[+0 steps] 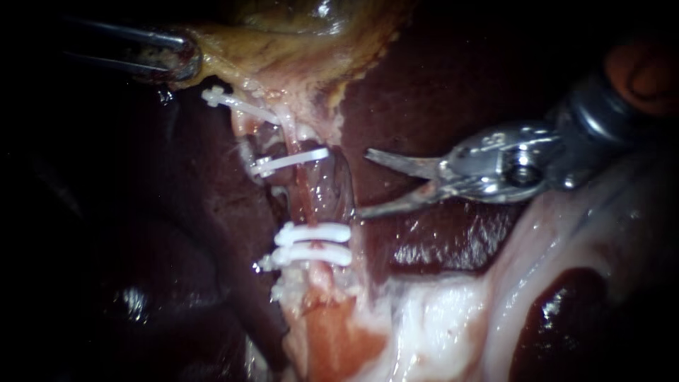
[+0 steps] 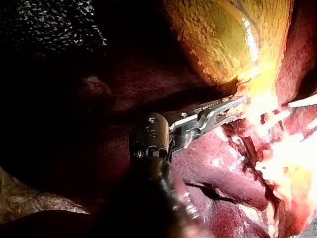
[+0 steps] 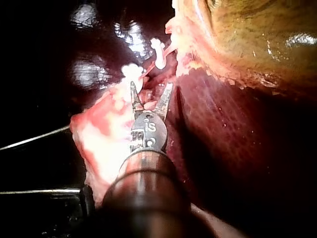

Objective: Go to the cutting position right tube

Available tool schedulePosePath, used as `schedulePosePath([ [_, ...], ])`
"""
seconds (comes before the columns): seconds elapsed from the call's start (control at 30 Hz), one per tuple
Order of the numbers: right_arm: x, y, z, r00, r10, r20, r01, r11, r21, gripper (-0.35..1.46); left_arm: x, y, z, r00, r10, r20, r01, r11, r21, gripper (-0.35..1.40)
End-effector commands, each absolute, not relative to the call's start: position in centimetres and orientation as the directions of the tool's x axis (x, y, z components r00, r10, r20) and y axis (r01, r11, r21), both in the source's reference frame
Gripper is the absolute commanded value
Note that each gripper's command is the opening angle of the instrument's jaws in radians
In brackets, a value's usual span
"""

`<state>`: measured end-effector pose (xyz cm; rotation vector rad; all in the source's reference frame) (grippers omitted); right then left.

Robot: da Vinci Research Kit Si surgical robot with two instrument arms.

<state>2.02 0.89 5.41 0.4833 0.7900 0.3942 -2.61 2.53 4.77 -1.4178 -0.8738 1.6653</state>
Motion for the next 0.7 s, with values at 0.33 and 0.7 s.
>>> schedulePosePath([
  [0.33,2.52,0.75,5.89,0.661,0.51,-0.551,-0.088,0.781,0.618,1.43,-2.63,2.52,4.76,-0.087,0.882,-0.464,-0.122,-0.471,-0.873,-0.35],
  [0.7,2.97,0.71,6.07,0.626,0.54,-0.562,-0.034,0.74,0.672,1.42,-2.64,2.51,4.75,-0.086,0.882,-0.464,-0.126,-0.471,-0.873,-0.35],
])
